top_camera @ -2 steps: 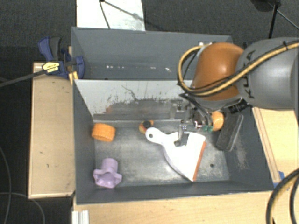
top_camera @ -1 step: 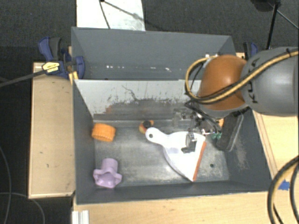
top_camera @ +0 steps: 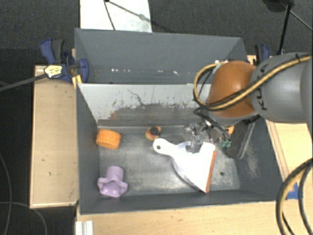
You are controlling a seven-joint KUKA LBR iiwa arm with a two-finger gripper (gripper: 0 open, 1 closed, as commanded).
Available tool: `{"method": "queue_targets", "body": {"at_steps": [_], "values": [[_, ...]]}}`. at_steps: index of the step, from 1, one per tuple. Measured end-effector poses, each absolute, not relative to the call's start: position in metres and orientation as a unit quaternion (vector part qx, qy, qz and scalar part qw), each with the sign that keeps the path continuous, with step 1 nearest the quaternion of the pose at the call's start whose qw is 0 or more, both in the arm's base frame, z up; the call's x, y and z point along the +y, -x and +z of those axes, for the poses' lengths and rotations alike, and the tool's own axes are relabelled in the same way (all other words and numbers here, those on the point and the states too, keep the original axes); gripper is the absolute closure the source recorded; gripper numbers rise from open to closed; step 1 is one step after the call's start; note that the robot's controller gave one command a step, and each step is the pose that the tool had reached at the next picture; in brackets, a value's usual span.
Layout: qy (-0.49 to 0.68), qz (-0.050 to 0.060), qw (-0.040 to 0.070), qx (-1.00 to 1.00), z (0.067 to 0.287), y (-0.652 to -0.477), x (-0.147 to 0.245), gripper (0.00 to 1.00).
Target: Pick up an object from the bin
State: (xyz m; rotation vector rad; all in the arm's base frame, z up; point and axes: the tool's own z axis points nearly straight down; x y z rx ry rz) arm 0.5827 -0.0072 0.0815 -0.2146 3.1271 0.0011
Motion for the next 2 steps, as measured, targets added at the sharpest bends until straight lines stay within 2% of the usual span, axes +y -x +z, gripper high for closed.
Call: {"method": "queue_targets", "body": {"at_steps": [1, 2], "values": [[0.068, 0.000, 0.004, 0.998, 0.082, -0.583, -0.007, 1.00], [0.080, 0.000, 0.002, 0.997, 0.218, -0.558, -0.028, 1.00]]}}
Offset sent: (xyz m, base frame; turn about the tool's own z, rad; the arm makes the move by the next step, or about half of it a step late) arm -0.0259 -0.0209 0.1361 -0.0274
